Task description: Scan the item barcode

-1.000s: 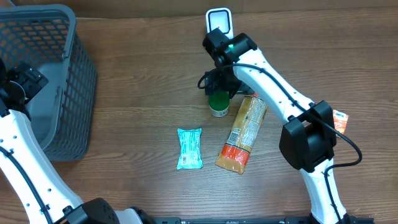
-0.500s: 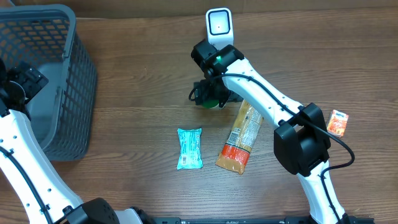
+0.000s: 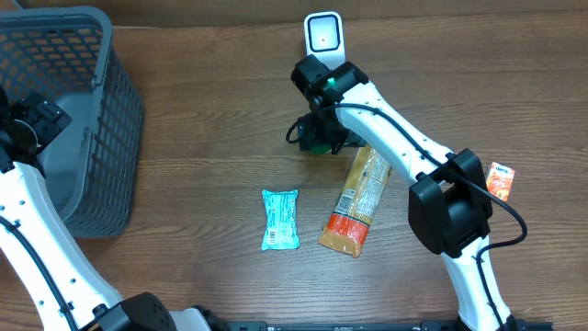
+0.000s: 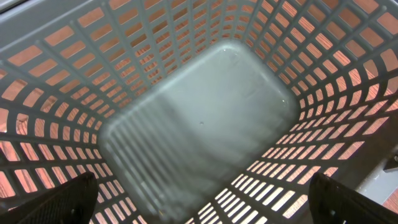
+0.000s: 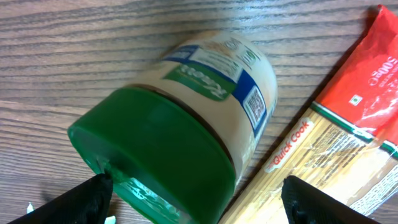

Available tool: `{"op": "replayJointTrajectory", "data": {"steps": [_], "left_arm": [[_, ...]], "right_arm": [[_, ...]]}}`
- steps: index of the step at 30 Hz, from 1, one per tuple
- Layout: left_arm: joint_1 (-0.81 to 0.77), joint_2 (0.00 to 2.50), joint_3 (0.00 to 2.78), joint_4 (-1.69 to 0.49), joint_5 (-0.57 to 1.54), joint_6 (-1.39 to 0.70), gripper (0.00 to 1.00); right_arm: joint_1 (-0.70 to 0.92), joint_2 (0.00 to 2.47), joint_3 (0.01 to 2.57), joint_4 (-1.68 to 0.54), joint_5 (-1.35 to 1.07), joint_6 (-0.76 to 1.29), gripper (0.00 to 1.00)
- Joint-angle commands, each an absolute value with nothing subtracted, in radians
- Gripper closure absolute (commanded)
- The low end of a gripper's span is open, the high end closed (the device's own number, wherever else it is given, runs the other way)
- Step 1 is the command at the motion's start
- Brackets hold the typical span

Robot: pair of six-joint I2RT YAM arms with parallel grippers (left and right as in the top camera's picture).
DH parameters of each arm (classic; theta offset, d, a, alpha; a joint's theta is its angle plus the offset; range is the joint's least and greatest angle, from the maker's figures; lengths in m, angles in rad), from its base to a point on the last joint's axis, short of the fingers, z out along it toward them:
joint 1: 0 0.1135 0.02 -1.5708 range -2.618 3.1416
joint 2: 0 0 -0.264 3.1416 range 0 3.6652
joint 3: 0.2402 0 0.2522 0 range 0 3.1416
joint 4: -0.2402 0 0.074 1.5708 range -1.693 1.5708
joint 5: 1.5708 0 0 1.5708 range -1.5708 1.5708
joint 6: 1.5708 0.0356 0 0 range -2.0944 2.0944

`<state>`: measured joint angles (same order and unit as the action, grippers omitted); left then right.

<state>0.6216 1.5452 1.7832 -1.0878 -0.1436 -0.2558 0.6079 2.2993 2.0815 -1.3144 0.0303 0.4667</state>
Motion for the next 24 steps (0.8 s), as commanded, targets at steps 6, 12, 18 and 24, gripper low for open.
{"op": "replayJointTrajectory", "data": {"steps": [6, 12, 18, 24], "left_arm": [[0.615, 1.550, 1.808, -1.089, -0.149, -0.269, 0.00], [0.615, 1.550, 1.808, -1.089, -0.149, -0.269, 0.00], [0.615, 1.550, 1.808, -1.089, -0.149, -0.269, 0.00], [0.615, 1.550, 1.808, -1.089, -0.149, -0.269, 0.00]], "right_arm": [[0.553, 2.271, 2.138, -1.318, 0.050, 0.463, 0.07], [0.524, 2.266, 2.152, -1.330, 0.050, 0.413, 0.06], [0.515, 2.253, 2.234, -1.369, 0.051, 0.305, 0.03], [0.513, 2.254, 2.268, -1.387, 0.051, 0.242, 0.00]]}}
